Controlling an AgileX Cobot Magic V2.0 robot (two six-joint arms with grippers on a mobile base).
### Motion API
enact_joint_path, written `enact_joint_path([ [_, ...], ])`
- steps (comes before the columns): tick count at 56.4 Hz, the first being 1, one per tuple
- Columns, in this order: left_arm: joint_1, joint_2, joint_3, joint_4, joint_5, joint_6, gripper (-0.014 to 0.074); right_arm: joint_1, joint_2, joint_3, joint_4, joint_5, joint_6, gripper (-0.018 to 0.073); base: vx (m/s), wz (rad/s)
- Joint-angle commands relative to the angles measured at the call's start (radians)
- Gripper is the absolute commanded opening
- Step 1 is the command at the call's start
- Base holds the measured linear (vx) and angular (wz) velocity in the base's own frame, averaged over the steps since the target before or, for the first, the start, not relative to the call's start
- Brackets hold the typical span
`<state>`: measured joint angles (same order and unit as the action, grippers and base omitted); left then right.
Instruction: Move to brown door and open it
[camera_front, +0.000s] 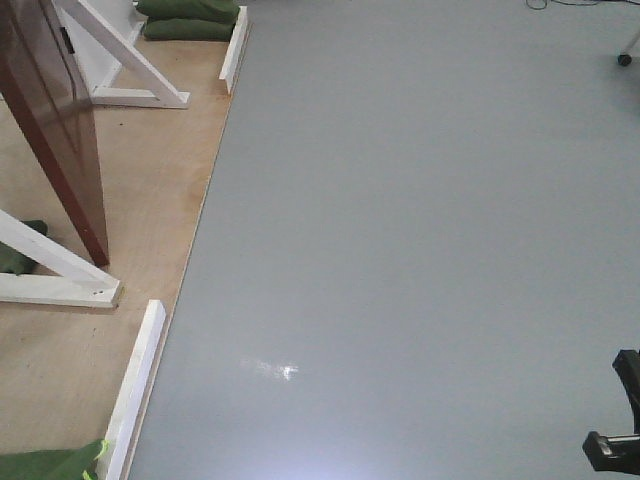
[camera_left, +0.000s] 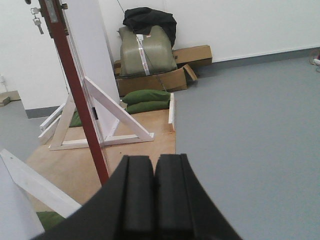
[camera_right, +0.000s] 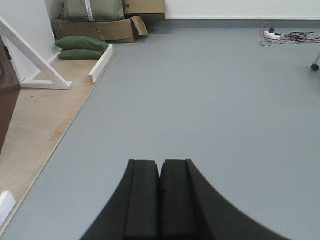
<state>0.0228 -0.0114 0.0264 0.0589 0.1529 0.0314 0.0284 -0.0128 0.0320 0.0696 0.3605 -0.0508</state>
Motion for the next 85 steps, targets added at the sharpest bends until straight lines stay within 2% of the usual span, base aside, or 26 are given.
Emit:
enact_joint_path([
  [1,0.000,-0.004,-0.017,-0.009,-0.077,-0.006,-0.0006,-0.001,-0.006,0.004,-0.003,-0.074,-0.006,0.0000,0.38,0.05],
  [38,0.000,-0.004,-0.017,-0.009,-0.077,-0.006,-0.0006,-0.001,-0.006,0.004,-0.003,-0.074,-0.006,0.0000,0.42,0.11],
  [85,0.000,-0.004,-0.017,-0.009,-0.077,-0.006,-0.0006,-0.001,-0.006,0.004,-0.003,-0.074,-0.006,0.0000,0.42,-0.03],
])
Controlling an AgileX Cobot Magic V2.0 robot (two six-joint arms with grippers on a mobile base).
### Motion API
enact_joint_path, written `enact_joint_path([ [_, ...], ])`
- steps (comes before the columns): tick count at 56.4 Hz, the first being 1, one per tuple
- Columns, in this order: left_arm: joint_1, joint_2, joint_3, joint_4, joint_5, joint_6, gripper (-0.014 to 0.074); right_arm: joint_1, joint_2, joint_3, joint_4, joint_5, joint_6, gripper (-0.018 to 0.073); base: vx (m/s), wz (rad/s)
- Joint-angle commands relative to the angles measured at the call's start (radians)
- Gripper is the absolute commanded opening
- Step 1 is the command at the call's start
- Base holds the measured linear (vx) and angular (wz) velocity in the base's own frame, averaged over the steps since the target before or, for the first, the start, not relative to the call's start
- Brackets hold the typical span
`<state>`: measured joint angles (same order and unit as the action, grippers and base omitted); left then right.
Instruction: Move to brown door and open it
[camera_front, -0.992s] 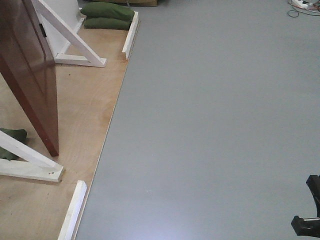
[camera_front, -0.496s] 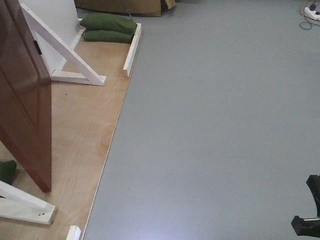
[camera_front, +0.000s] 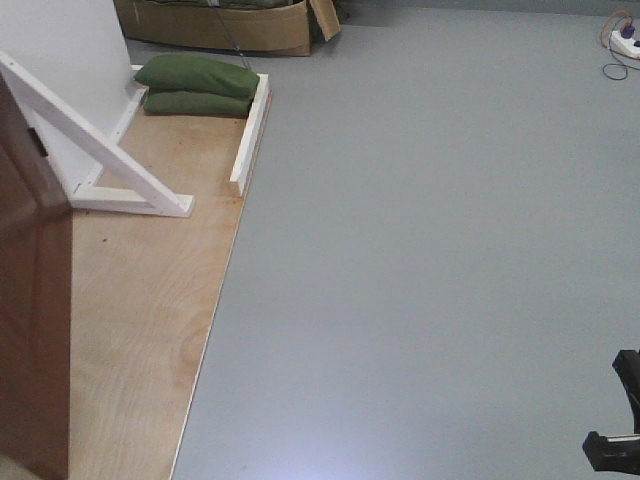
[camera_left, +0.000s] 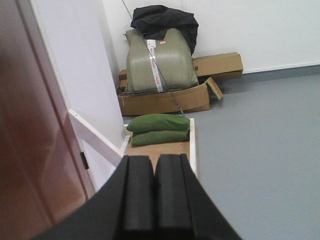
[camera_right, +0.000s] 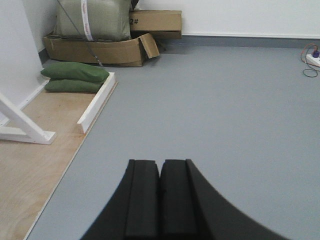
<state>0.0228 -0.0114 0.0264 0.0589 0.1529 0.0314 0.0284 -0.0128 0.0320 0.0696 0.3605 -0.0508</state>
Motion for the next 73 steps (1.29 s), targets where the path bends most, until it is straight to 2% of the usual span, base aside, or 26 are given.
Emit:
enact_joint_path([
  [1,0.000,-0.004,-0.017,-0.009,-0.077,-0.006,-0.0006,-0.001,-0.006,0.004,-0.003,-0.074,-0.006,0.0000,0.38,-0.11],
  [31,0.000,-0.004,-0.017,-0.009,-0.077,-0.006,-0.0006,-0.001,-0.006,0.004,-0.003,-0.074,-0.006,0.0000,0.28,-0.12],
  [73,0.000,-0.004,-0.017,-0.009,-0.077,-0.006,-0.0006,-0.001,-0.006,0.004,-0.003,-0.074,-0.006,0.0000,0.02,0.01],
])
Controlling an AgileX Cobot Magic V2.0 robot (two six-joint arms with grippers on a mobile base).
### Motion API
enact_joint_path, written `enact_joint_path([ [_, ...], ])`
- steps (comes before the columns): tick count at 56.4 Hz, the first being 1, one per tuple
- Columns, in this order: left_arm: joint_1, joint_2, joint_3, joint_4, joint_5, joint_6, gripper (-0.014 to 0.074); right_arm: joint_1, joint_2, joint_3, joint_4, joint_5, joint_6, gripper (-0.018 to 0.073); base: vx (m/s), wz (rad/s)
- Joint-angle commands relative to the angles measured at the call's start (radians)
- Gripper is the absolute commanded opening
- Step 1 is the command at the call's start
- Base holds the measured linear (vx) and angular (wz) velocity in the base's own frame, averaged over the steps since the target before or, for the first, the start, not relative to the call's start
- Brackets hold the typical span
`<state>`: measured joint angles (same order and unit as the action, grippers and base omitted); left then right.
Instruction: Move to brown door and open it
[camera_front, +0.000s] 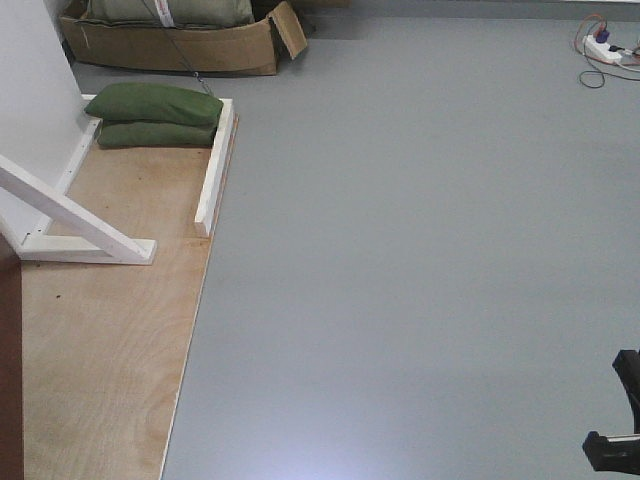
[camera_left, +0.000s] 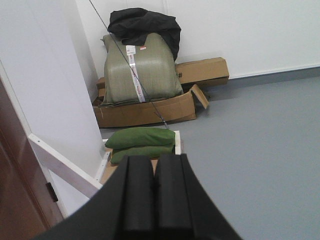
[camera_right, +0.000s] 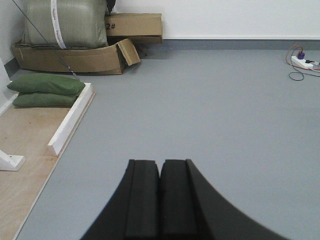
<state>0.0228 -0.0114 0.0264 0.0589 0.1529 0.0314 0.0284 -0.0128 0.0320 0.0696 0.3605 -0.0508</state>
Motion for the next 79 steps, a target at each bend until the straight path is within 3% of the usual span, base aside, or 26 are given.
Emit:
enact_joint_path([
  [1,0.000,-0.004,-0.017,-0.009,-0.077,-0.006,-0.0006,-0.001,-0.006,0.004,-0.003,-0.074,-0.006,0.0000,0.00,0.00],
  [8,0.000,-0.004,-0.025,-0.014,-0.046,-0.006,-0.0006,-0.001,-0.006,0.004,-0.003,-0.074,-0.006,0.0000,0.00,0.00],
  [17,0.000,-0.001,-0.159,-0.112,-0.176,-0.006,-0.0006,-0.001,-0.006,0.004,-0.003,-0.074,-0.006,0.0000,0.00,0.00],
  [26,0.000,0.078,-0.419,-0.184,-0.173,-0.006,-0.0006,-0.001,-0.006,0.004,-0.003,-0.074,-0.006,0.0000,0.00,-0.01],
  [38,0.000,0.293,-0.787,-0.184,-0.140,-0.006,-0.0006,-0.001,-0.006,0.004,-0.003,-0.074,-0.006,0.0000,0.00,0.00],
  [52,0.000,0.532,-1.150,-0.184,-0.263,-0.006,-0.0006,-0.001,-0.006,0.004,-0.003,-0.074,-0.006,0.0000,0.00,0.00],
  [63,0.000,0.626,-1.277,-0.184,-0.393,-0.006,-0.0006,-0.001,-0.006,0.004,-0.003,-0.074,-0.006,0.0000,0.00,0.00],
  [79,0.000,0.733,-1.372,-0.183,-0.456,-0.005,-0.0006,-0.001,-0.006,0.004,-0.003,-0.074,-0.006,0.0000,0.00,0.00],
])
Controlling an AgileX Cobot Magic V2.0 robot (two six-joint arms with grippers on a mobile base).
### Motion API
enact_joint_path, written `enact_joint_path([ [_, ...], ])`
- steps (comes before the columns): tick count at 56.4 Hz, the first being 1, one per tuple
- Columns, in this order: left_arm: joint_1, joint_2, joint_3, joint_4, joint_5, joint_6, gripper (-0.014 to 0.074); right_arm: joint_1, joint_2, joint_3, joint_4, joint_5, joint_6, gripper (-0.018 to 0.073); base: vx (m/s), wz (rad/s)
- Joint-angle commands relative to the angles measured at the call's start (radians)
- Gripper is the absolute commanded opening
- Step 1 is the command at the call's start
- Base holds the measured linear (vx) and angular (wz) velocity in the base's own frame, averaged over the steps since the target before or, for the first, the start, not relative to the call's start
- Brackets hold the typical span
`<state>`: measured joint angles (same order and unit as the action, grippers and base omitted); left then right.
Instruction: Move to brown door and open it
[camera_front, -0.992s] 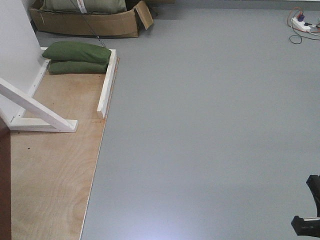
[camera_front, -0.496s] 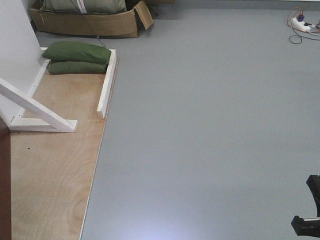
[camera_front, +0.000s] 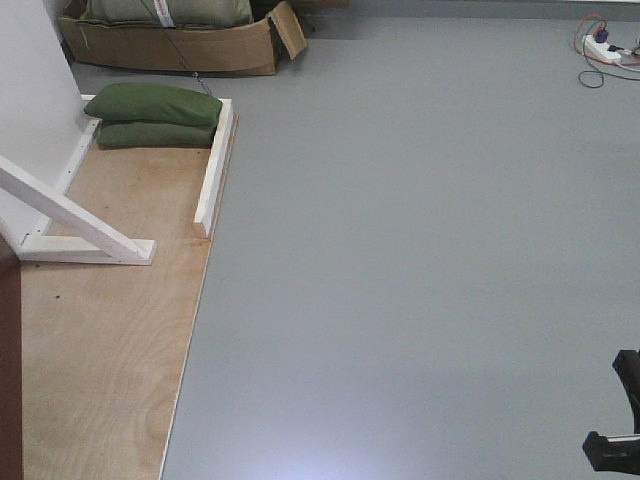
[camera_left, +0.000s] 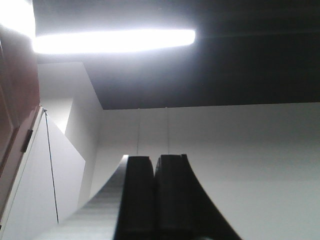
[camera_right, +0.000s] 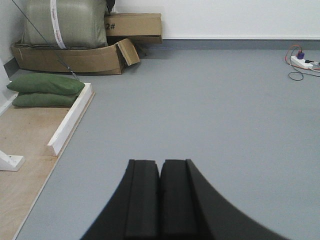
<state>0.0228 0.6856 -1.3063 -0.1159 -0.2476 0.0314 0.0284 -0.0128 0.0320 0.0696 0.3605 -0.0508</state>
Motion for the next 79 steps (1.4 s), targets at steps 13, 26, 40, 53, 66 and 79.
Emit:
enact_joint_path([
  [13,0.078,0.091,-0.102,-0.008,-0.060,-0.005,-0.0006,-0.001,-0.006,0.004,-0.003,-0.074,-0.006,0.0000,0.00,0.00],
  [26,0.420,0.104,-0.151,-0.185,-0.087,-0.004,-0.0006,-0.001,-0.006,0.004,-0.003,-0.074,-0.006,0.0000,0.00,0.00],
  [40,0.677,0.068,-0.151,-0.271,-0.171,-0.001,-0.0006,-0.001,-0.006,0.004,-0.003,-0.074,-0.006,0.0000,0.00,0.00],
  [53,0.862,0.090,-0.149,-0.383,-0.182,0.000,-0.0006,-0.001,-0.006,0.004,-0.003,-0.074,-0.006,0.0000,0.00,0.00],
  [66,1.100,0.173,-0.149,-0.666,-0.228,0.001,-0.0006,-0.001,-0.006,0.004,-0.003,-0.074,-0.006,0.0000,0.00,0.00],
  [79,1.213,0.250,-0.149,-0.926,-0.259,0.003,-0.0006,-0.001,-0.006,0.004,-0.003,-0.074,-0.006,0.0000,0.00,0.00],
])
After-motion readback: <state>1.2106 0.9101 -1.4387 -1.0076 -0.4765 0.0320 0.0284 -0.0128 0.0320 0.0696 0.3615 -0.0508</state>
